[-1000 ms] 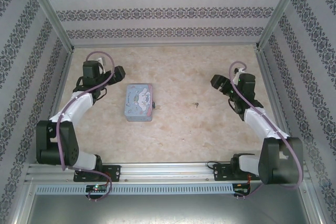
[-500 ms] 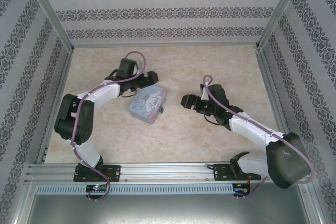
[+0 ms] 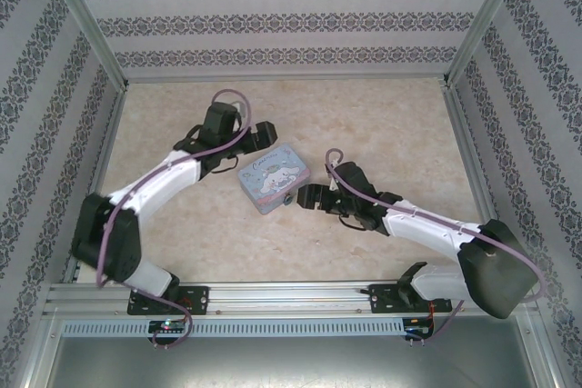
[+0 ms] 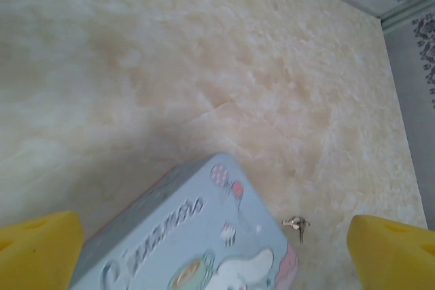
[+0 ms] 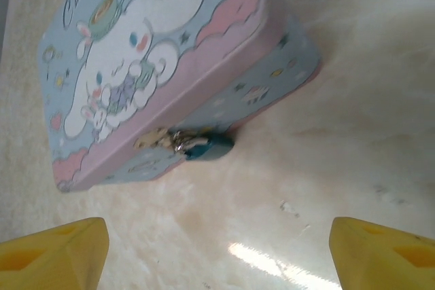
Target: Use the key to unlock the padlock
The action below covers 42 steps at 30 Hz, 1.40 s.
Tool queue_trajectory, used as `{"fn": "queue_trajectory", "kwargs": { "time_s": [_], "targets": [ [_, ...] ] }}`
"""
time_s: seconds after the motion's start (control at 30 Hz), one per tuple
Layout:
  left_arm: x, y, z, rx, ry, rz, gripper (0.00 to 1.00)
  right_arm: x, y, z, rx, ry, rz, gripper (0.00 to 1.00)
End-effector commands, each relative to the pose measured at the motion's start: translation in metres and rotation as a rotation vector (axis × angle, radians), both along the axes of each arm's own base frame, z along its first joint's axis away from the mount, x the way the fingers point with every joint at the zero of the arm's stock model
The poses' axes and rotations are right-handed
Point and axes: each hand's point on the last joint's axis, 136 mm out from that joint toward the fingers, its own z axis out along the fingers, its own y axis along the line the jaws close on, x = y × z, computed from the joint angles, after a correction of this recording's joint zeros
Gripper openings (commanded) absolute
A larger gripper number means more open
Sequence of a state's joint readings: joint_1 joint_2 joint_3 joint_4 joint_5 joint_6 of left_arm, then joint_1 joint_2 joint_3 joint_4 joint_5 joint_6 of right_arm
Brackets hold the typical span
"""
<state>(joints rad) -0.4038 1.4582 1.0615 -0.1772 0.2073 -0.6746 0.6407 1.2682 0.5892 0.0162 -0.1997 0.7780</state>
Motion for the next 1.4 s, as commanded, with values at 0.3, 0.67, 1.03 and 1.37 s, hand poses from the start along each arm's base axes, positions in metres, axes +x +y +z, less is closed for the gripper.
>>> {"fn": "queue_trajectory", "kwargs": {
  "time_s": [0.3, 0.67, 1.03, 1.37],
  "targets": [
    [-0.092, 0.033, -0.043, -0.119, 0.175, 0.133, 1.0, 0.096, -0.004, 0.04, 0.084, -0.022, -0.038, 0.85],
    [-0.063, -0.008, -0.058, -0.21, 0.172, 0.066, 0.99, 0.114, 0.01, 0.021, 0.123, 0.052, -0.06, 0.81],
    [-0.004, -0.041, -0.054, -0.237, 0.153, -0.011, 0.99, 0.101, 0.018, 0.016, 0.165, 0.083, -0.076, 0.81],
    [0.028, -0.034, -0.052, -0.231, 0.136, -0.005, 0.99, 0.102, 0.026, 0.013, 0.22, 0.113, -0.095, 0.81]
  ]
}}
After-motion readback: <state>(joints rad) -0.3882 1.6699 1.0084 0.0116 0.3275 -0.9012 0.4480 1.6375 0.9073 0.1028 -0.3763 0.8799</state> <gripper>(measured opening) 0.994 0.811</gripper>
